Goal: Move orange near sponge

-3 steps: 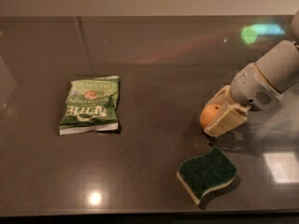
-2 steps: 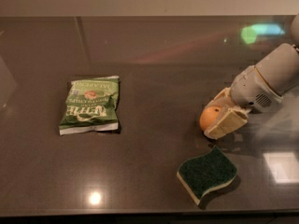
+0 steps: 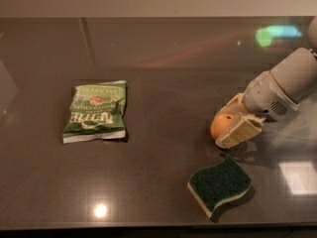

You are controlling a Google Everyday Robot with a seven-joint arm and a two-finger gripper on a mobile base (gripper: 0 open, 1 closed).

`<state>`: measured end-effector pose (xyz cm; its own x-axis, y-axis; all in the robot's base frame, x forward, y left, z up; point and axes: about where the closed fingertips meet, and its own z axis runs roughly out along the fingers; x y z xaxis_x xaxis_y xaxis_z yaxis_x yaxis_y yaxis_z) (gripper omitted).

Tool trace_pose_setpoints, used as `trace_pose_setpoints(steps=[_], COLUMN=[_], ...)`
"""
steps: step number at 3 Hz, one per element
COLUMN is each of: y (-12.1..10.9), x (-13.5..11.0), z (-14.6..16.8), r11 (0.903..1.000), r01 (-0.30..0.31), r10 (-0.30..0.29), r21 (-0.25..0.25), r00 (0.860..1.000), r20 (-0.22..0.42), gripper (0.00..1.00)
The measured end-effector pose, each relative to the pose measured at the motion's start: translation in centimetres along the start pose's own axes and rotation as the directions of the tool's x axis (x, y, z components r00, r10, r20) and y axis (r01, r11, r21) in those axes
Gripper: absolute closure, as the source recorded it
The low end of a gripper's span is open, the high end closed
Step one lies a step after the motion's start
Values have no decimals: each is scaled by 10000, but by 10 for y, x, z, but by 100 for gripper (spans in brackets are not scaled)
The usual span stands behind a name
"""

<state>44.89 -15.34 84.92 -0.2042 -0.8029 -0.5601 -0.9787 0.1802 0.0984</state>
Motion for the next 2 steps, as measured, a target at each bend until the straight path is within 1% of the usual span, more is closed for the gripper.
trace_pose_setpoints(steps=[1, 2], y=[0, 0], x=[-1, -1], z=[0, 0], r11=[10000, 10000], r01=[24, 25], r10=[-24, -25], r21=[6, 6], r00=[10000, 10000], r20=[-6, -6], gripper=[0, 0])
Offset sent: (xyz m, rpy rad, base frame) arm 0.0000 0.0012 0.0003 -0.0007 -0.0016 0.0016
